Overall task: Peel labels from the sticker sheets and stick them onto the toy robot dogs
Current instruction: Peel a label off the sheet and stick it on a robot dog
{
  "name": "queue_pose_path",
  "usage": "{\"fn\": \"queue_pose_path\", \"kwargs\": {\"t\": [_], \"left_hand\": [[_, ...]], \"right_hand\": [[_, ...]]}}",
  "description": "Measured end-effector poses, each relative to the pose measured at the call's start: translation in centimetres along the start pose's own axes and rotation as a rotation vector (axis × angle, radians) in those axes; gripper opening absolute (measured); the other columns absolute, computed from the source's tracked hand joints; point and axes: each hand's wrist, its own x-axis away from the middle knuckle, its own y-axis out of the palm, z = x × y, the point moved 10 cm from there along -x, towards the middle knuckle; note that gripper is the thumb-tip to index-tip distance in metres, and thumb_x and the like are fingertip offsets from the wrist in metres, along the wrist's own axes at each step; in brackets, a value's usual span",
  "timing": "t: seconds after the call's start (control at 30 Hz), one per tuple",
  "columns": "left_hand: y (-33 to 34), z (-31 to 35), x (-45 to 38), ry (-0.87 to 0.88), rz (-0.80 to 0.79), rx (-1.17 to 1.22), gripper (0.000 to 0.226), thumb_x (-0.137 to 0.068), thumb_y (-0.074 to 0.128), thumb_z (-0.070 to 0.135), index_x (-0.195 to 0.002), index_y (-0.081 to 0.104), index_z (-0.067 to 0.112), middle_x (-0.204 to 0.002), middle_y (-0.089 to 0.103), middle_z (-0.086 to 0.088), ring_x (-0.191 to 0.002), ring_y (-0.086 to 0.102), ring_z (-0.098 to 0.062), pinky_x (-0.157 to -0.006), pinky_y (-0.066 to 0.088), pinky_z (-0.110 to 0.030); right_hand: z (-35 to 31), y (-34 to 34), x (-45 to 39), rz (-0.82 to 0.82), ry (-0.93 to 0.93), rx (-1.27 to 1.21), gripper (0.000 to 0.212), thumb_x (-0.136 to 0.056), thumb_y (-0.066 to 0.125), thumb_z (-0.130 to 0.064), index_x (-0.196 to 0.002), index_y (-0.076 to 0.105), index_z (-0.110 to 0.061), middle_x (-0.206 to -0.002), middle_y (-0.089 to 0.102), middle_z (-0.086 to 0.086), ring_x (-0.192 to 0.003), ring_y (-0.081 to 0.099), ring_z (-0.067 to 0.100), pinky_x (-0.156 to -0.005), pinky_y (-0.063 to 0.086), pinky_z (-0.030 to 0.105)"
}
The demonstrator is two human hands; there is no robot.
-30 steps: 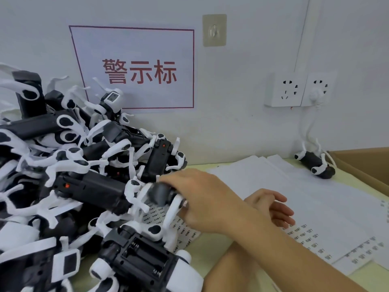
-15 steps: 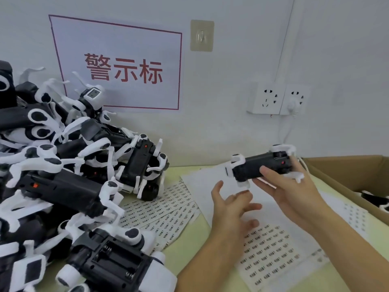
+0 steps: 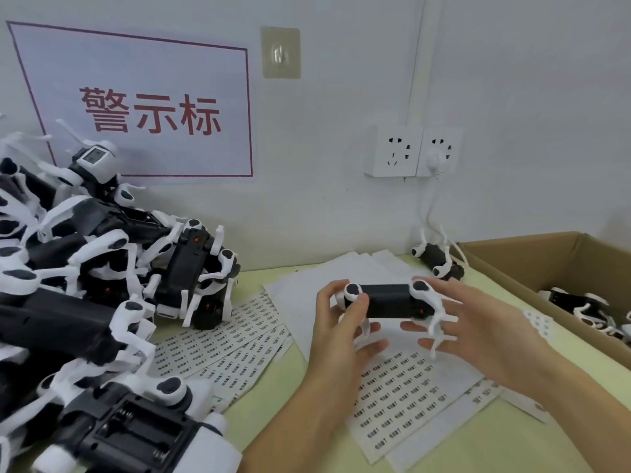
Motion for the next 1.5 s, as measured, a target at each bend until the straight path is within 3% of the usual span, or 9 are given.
{"fn": "queue_pose_path", "kwargs": {"t": [0.23,0.4,0.5,0.6,0.8,0.93,1.1,1.33,1.5], "left_hand": [[0.9,-0.6,-0.2,0.033,-0.071,-0.163,0.043,-0.102,0.048,0.044,-0.139,0.027,0.053,-0.089,0.075,0.020,-0.073,0.074,-0.014,-0.068,0.058,-0.037],[1.9,-1.2,0.7,0.157,-0.085,-0.738,0.054,-0.101,0.048,0.019,-0.150,0.032,0.037,-0.131,0.051,0.011,-0.070,0.069,-0.008,-0.067,0.055,-0.020],[4.9,-1.0,2.2,0.351,-0.239,-1.086,0.028,-0.096,0.051,0.014,-0.116,0.069,0.021,-0.109,0.065,0.008,-0.083,0.058,-0.004,-0.077,0.052,-0.016],[7.2,-1.8,3.8,0.469,-0.416,-1.385,0.036,-0.095,0.050,0.019,-0.059,0.048,0.019,-0.063,0.049,0.009,-0.078,0.039,-0.012,-0.073,0.047,-0.036],[8.4,-1.1,5.0,0.645,-0.516,-1.425,0.050,-0.095,0.052,0.027,-0.051,0.031,0.021,-0.052,0.038,0.002,-0.065,0.037,-0.016,-0.057,0.037,-0.036],[7.3,1.9,5.7,0.755,-0.366,-1.132,0.038,-0.093,0.051,0.024,-0.057,0.044,0.014,-0.048,0.039,0.003,-0.047,0.038,-0.018,-0.048,0.037,-0.036],[4.7,7.1,6.6,1.112,0.134,-1.180,0.021,-0.086,0.046,0.013,-0.096,0.065,0.010,-0.084,0.062,0.003,-0.081,0.051,-0.018,-0.069,0.043,-0.029],[4.7,3.9,4.6,0.905,0.032,-1.589,0.046,-0.079,0.059,0.015,-0.125,0.061,0.017,-0.132,0.059,0.000,-0.133,0.047,-0.024,-0.109,0.021,-0.037],[5.5,3.1,4.8,0.903,-0.042,-1.678,0.053,-0.080,0.061,0.017,-0.133,0.052,0.021,-0.137,0.054,-0.002,-0.134,0.046,-0.025,-0.112,0.018,-0.040]], "right_hand": [[-2.7,-3.1,0.3,0.214,-0.163,0.113,0.033,-0.080,0.067,-0.029,-0.105,0.076,-0.009,-0.116,0.070,0.019,-0.105,0.069,0.040,-0.084,0.060,0.037],[-3.0,-7.6,1.5,0.483,-0.301,-0.050,0.019,-0.096,0.059,-0.017,-0.105,0.071,-0.006,-0.111,0.071,0.012,-0.107,0.069,0.036,-0.095,0.056,0.043],[-3.0,-7.2,1.7,0.524,-0.379,0.010,0.017,-0.098,0.059,-0.016,-0.110,0.071,-0.010,-0.111,0.071,0.009,-0.102,0.071,0.028,-0.098,0.054,0.042],[-2.9,-5.1,1.5,0.492,-0.412,0.187,0.016,-0.098,0.061,-0.021,-0.111,0.071,-0.021,-0.115,0.068,0.010,-0.106,0.068,0.032,-0.101,0.051,0.046],[-2.3,-0.7,0.7,0.297,-0.412,0.386,0.020,-0.086,0.069,-0.032,-0.105,0.072,-0.036,-0.106,0.072,-0.013,-0.097,0.068,0.007,-0.083,0.050,0.017],[-1.1,0.6,0.1,0.133,-0.343,0.312,0.027,-0.084,0.072,-0.015,-0.108,0.073,-0.027,-0.115,0.072,0.001,-0.111,0.064,0.022,-0.094,0.047,0.031],[-0.9,1.8,0.3,-0.005,-0.318,0.315,0.035,-0.083,0.067,0.003,-0.113,0.072,-0.014,-0.126,0.068,0.000,-0.122,0.061,0.015,-0.097,0.049,0.022],[-0.9,2.7,1.1,0.001,-0.242,0.548,0.059,-0.090,0.062,0.010,-0.137,0.056,-0.024,-0.141,0.057,-0.011,-0.134,0.048,0.003,-0.115,0.035,0.032],[-0.9,-0.3,2.0,0.086,-0.075,0.809,0.070,-0.089,0.074,-0.026,-0.144,0.036,-0.045,-0.141,0.047,-0.015,-0.131,0.047,0.007,-0.105,0.041,0.032]]}}
